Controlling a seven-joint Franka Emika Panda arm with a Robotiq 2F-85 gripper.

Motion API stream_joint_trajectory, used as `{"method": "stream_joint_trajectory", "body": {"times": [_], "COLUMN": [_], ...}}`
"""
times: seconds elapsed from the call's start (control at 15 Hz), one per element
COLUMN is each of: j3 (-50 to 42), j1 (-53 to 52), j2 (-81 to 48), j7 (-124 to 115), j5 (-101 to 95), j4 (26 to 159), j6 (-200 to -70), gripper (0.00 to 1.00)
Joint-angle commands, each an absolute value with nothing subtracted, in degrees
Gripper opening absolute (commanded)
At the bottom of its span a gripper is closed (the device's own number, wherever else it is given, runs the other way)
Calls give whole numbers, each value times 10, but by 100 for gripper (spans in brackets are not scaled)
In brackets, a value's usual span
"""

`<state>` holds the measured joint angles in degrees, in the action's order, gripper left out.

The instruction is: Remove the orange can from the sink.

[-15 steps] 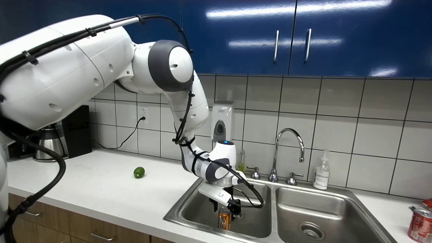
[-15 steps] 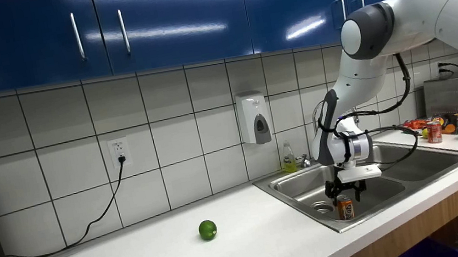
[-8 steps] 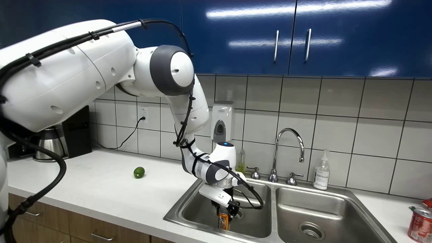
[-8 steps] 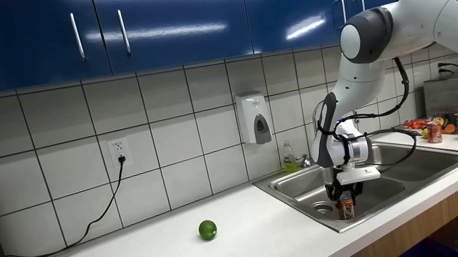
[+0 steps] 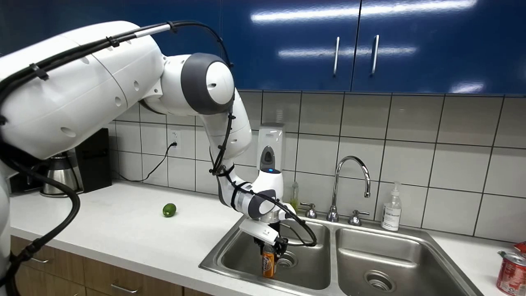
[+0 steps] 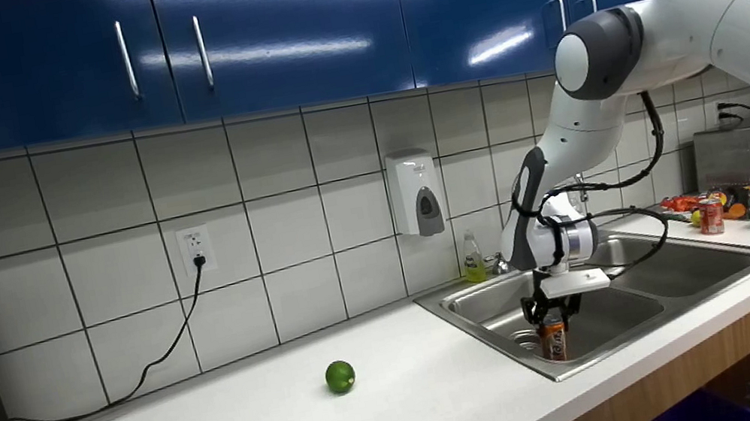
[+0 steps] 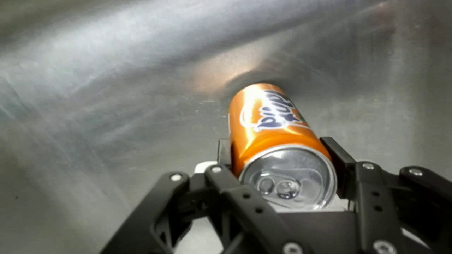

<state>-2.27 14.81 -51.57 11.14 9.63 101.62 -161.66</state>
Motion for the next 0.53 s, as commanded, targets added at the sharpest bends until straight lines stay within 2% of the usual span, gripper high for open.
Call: {"method": "stream_joint_trajectory", "body": {"times": [0.0, 0.47], "j3": [-10, 5], "j1": [142, 110], "j2": [-457, -351], "j7": [100, 104], "j5": [74, 61], "j4": [1045, 1107], "j6": [-1601, -1579], "gripper": [38, 38]}}
